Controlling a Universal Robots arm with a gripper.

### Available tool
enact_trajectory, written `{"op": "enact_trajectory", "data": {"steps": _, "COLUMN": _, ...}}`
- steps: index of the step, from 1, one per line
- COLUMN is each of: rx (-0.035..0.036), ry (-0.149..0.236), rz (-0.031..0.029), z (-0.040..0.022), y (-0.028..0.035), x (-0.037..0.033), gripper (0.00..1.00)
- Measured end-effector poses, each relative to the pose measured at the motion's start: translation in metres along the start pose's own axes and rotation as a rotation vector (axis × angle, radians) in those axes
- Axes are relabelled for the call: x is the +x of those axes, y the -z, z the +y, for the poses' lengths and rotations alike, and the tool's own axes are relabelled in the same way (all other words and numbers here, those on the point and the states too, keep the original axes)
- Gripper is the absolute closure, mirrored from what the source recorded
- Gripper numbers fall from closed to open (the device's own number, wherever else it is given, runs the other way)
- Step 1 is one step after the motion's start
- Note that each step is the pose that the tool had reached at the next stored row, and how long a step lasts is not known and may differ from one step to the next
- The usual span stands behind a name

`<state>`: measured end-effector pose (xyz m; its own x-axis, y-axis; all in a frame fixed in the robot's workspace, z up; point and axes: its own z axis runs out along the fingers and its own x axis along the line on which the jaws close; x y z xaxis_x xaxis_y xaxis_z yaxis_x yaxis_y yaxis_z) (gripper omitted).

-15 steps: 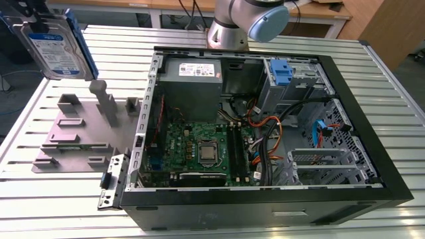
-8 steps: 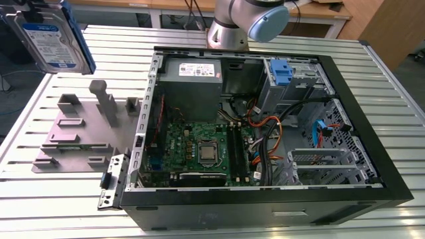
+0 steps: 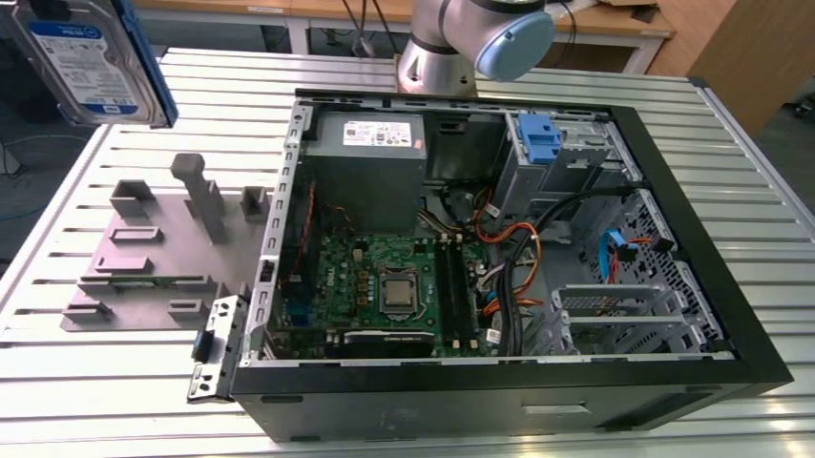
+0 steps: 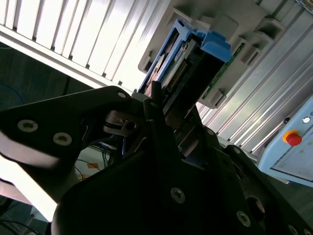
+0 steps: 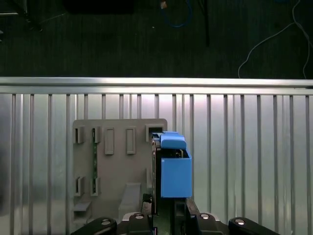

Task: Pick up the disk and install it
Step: 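Pick up the disk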

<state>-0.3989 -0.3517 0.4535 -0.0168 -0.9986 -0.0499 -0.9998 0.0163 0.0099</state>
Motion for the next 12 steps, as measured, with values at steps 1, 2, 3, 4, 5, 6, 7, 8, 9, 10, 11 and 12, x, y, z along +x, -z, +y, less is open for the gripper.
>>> {"op": "enact_trajectory", "data": {"steps": 1, "rx": 0.0000, "ry": 0.000, "rz": 0.0000, "z": 0.0000, "y": 0.0025, "x": -0.0003, "gripper": 0.65}}
{"op": "enact_trajectory", "data": {"steps": 2, "rx": 0.0001, "ry": 0.000, "rz": -0.0001, "z": 0.0000, "y": 0.0050, "x": -0.0006, "gripper": 0.65}}
{"op": "enact_trajectory", "data": {"steps": 3, "rx": 0.0001, "ry": 0.000, "rz": -0.0001, "z": 0.0001, "y": 0.0076, "x": -0.0010, "gripper": 0.65}}
{"op": "enact_trajectory", "data": {"steps": 4, "rx": 0.0000, "ry": 0.000, "rz": 0.0000, "z": 0.0001, "y": 0.0102, "x": -0.0013, "gripper": 0.65}}
{"op": "enact_trajectory", "data": {"steps": 5, "rx": 0.0000, "ry": 0.000, "rz": -0.0001, "z": 0.0001, "y": 0.0127, "x": -0.0015, "gripper": 0.65}}
{"op": "enact_trajectory", "data": {"steps": 6, "rx": 0.0000, "ry": 0.000, "rz": 0.0000, "z": 0.0001, "y": 0.0155, "x": -0.0018, "gripper": 0.65}}
{"op": "enact_trajectory", "data": {"steps": 7, "rx": 0.0002, "ry": 0.000, "rz": -0.0001, "z": 0.0002, "y": 0.0180, "x": -0.0021, "gripper": 0.65}}
{"op": "enact_trajectory", "data": {"steps": 8, "rx": 0.0002, "ry": 0.000, "rz": -0.0001, "z": 0.0002, "y": 0.0206, "x": -0.0024, "gripper": 0.65}}
{"op": "enact_trajectory", "data": {"steps": 9, "rx": 0.0001, "ry": 0.000, "rz": -0.0001, "z": 0.0002, "y": 0.0233, "x": -0.0027, "gripper": 0.65}}
{"op": "enact_trajectory", "data": {"steps": 10, "rx": 0.0000, "ry": 0.000, "rz": -0.0001, "z": 0.0003, "y": 0.0259, "x": -0.0030, "gripper": 0.65}}
{"op": "enact_trajectory", "data": {"steps": 11, "rx": 0.0000, "ry": 0.000, "rz": -0.0001, "z": 0.0003, "y": 0.0287, "x": -0.0033, "gripper": 0.65}}
{"op": "enact_trajectory", "data": {"steps": 12, "rx": 0.0001, "ry": 0.000, "rz": -0.0001, "z": 0.0003, "y": 0.0312, "x": -0.0035, "gripper": 0.65}}
